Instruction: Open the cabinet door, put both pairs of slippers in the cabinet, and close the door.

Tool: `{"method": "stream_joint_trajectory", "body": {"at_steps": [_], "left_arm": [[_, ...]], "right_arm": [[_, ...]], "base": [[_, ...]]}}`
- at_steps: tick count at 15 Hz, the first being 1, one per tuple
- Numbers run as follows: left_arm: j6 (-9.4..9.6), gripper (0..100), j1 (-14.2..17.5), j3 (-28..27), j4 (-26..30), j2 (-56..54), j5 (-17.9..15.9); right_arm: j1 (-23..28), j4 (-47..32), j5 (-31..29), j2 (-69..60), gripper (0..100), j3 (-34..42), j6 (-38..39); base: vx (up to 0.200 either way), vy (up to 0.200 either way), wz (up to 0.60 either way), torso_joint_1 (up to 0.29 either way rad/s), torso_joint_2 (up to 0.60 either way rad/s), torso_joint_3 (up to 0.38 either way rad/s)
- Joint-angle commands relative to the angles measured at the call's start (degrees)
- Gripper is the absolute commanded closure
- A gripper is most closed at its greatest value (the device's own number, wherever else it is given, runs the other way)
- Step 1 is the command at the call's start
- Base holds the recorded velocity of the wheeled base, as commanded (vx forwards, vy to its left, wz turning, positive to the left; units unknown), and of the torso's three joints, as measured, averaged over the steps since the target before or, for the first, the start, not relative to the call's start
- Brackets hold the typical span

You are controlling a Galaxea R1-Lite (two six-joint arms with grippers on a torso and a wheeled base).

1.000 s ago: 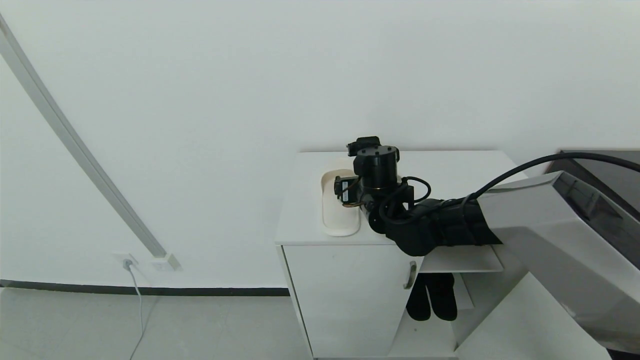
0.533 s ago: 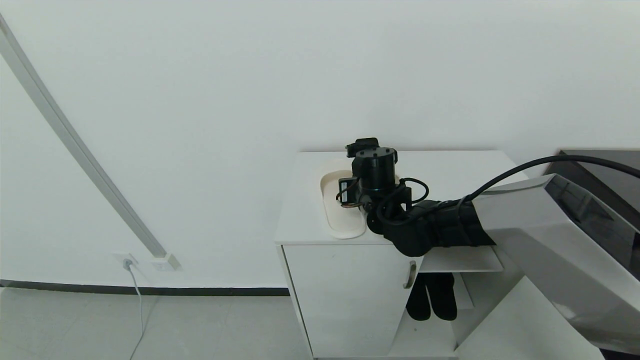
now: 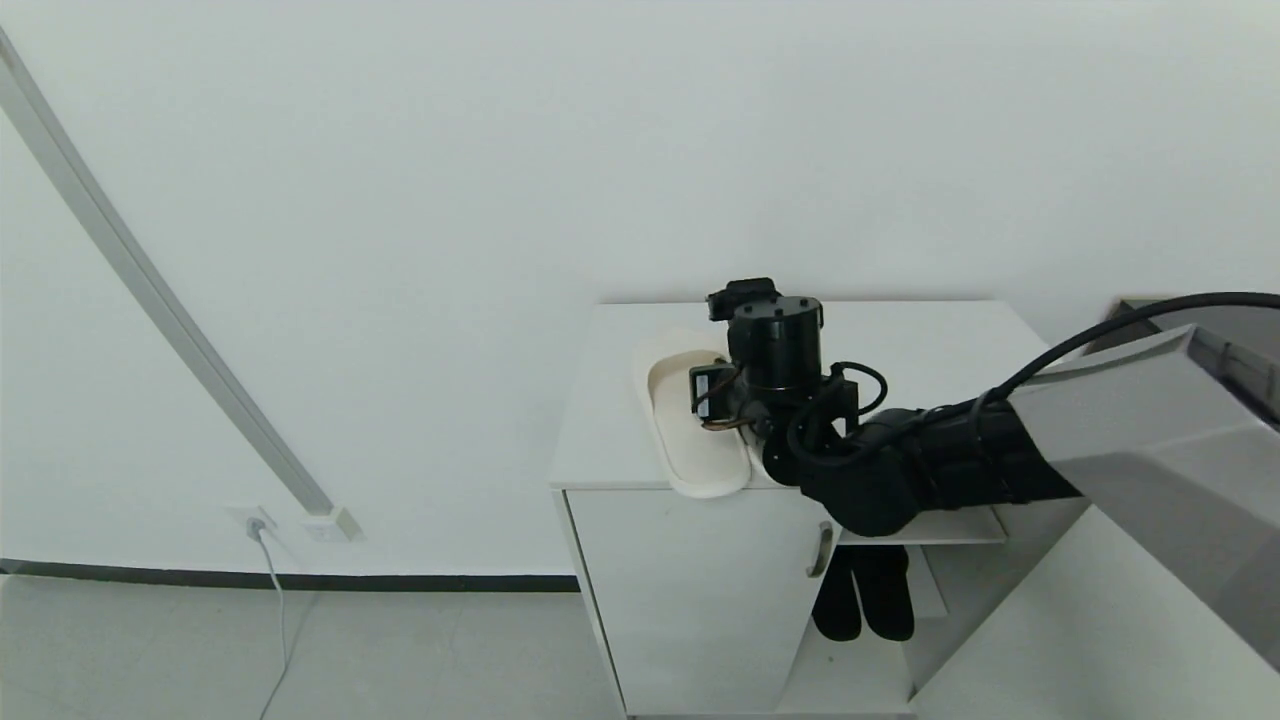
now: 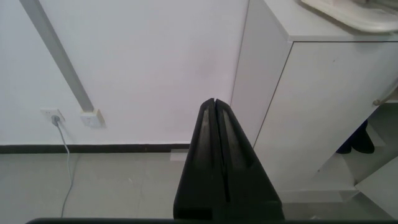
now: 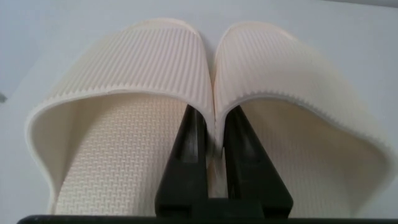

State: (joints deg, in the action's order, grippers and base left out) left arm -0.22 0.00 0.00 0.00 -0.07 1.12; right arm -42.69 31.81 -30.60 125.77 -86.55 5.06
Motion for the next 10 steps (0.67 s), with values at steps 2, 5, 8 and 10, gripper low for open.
{"method": "stream_joint_trajectory", "body": {"at_steps": [2, 5, 8, 10], "left_arm": [[-0.04, 100, 0.0, 0.0, 0.0, 0.1, 0.0], [0.04, 100, 0.0, 0.0, 0.0, 0.1, 0.0], [0.04, 100, 0.0, 0.0, 0.0, 0.1, -0.1], [0.04, 100, 0.0, 0.0, 0.0, 0.1, -0.1]], "right_arm": [[-1.5, 8.4, 6.1, -16.2, 100, 21.7, -0.1], [-1.8, 10.0, 13.1, -28.7, 100, 35.6, 0.1], [-1.8, 10.0, 17.5, -36.8, 100, 43.0, 0.1], [-1.8, 8.5, 19.8, -39.1, 100, 43.6, -0.1]], "base": [[0.0, 0.0, 0.0, 0.0, 0.0, 0.0], [0.0, 0.0, 0.0, 0.0, 0.0, 0.0], [0.0, 0.0, 0.0, 0.0, 0.0, 0.0], [0.0, 0.0, 0.0, 0.0, 0.0, 0.0]]}}
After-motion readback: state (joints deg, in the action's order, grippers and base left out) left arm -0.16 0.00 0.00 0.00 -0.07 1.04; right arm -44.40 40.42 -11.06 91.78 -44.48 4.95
